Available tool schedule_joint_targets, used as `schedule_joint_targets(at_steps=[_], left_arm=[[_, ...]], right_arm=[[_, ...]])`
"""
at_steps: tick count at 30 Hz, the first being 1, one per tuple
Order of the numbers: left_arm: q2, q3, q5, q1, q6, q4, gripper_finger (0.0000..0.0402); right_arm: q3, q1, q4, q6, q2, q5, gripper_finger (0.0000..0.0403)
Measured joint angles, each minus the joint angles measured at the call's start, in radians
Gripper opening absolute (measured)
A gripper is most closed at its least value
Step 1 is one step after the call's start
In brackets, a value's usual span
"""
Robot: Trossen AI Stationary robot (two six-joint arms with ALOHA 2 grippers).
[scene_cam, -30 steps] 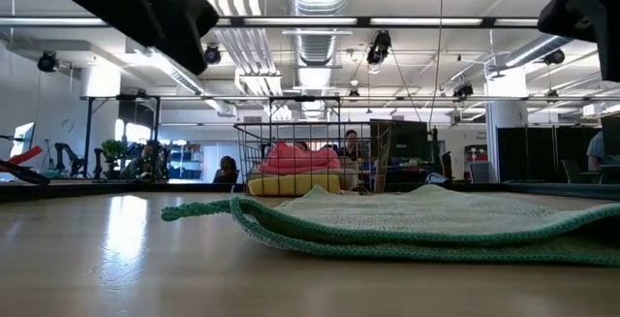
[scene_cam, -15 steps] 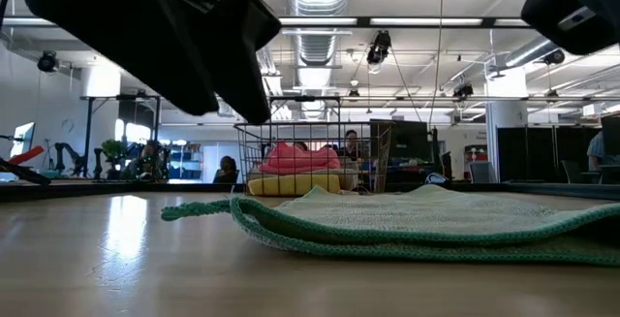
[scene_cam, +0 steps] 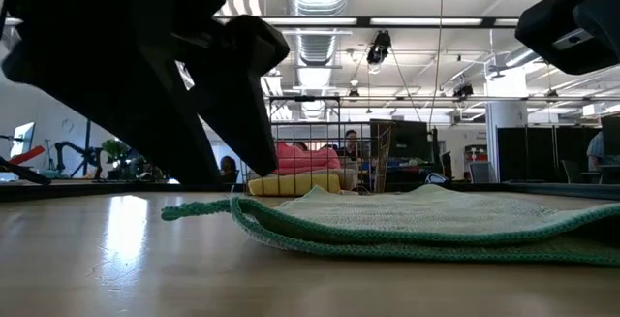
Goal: Fold microfiber towels
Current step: Fold the blue towel
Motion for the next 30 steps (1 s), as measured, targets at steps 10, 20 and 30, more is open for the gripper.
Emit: schedule_joint_targets(at_steps=[10,20,30], left_arm=[[0.057,-0.002,-0.065,0.0,-0.003,0.015,0.0218],[0.058,-0.002,-0.177,0.013,-0.007,0.016,0.0196],[0.058,-0.002,-0.124,0.013,-0.006,0.041,0.0069]], right_arm=[[0.0,0.0,0.053,-0.005,0.007,-0.002,0.0141],[0.001,0.0,0.095,-0.041,0.08,-0.002,0.0137],[0.001,-0.001,0.1,-0.046,0.112,0.078,0.0143]])
